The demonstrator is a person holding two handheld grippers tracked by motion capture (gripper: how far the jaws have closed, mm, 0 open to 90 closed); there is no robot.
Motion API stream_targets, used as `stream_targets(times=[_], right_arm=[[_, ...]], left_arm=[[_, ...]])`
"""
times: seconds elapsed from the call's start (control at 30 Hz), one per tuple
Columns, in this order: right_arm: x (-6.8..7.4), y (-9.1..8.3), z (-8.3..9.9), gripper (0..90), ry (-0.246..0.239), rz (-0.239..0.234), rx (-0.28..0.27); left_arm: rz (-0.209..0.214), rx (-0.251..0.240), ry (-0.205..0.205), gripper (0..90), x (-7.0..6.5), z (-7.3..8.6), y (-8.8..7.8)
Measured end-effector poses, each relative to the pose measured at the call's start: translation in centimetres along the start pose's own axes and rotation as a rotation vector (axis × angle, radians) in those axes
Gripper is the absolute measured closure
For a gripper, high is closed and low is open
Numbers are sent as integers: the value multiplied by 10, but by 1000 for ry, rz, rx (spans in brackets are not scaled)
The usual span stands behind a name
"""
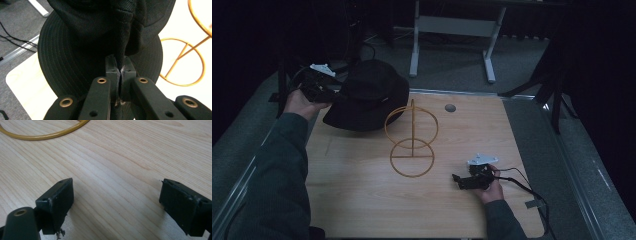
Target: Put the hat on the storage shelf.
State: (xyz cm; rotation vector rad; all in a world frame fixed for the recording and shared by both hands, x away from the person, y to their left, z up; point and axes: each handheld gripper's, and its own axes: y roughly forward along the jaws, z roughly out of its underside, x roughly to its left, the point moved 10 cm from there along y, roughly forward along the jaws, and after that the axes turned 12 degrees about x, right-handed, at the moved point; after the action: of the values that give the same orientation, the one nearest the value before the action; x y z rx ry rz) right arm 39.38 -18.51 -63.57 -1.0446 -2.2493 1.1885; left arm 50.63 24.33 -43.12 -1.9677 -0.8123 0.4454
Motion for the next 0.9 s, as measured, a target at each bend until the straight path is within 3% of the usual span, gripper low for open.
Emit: stream_targets(times=[0.47,0.9], right_arm=[[0,0,0,122,0,0,0],[0,0,0,122,0,0,0]], left_arm=[[14,-19,41,885,-8,-8,-11],[31,-49,52,885,-11,-14,-23]])
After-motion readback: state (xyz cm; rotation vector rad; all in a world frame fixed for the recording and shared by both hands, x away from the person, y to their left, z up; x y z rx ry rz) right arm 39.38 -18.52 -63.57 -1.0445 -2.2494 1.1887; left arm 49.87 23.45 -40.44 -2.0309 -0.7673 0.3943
